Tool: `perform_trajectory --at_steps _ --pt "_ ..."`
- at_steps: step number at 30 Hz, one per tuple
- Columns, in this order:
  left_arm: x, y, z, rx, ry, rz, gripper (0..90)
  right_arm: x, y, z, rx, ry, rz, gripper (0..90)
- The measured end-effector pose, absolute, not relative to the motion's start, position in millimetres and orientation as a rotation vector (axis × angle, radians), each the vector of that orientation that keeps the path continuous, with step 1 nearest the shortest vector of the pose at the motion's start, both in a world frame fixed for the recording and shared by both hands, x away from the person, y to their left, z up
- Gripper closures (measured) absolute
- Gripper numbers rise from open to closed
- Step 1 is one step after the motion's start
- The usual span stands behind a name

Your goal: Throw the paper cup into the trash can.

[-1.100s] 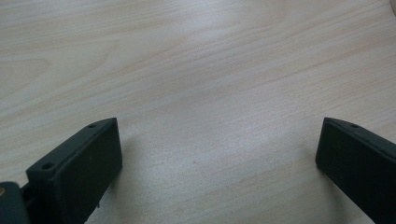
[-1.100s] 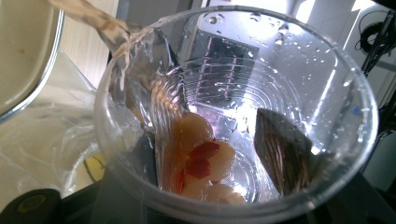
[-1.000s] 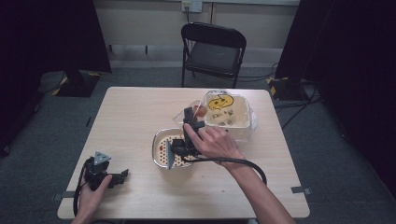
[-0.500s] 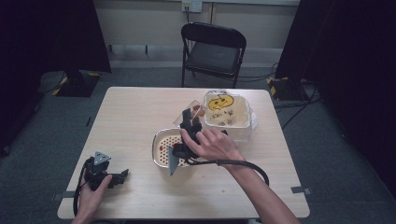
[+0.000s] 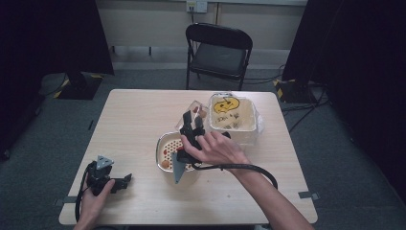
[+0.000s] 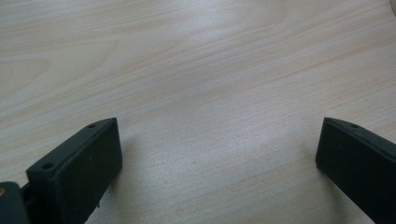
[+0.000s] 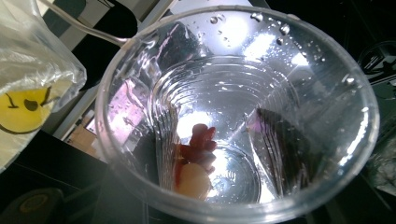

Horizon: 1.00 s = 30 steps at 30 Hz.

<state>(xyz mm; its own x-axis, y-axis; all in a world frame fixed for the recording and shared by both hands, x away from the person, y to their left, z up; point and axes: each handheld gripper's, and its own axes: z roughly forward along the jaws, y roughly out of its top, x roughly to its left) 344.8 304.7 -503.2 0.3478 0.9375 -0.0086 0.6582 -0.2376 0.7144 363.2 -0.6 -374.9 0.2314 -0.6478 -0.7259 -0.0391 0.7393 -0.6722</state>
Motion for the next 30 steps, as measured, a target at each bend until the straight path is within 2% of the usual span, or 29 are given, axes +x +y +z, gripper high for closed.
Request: perform_trajectory --at_steps 23,30 --pt "344.8 304.9 -503.1 1.989 1.385 0.575 0.0 364.4 0.2 -368.1 -0.607 1.337 -0.438 51.3" --pt "344.8 304.8 -503.1 1.987 1.386 0.574 0.0 365.9 -1.7 -352.3 -0.376 1.516 -0.221 51.6"
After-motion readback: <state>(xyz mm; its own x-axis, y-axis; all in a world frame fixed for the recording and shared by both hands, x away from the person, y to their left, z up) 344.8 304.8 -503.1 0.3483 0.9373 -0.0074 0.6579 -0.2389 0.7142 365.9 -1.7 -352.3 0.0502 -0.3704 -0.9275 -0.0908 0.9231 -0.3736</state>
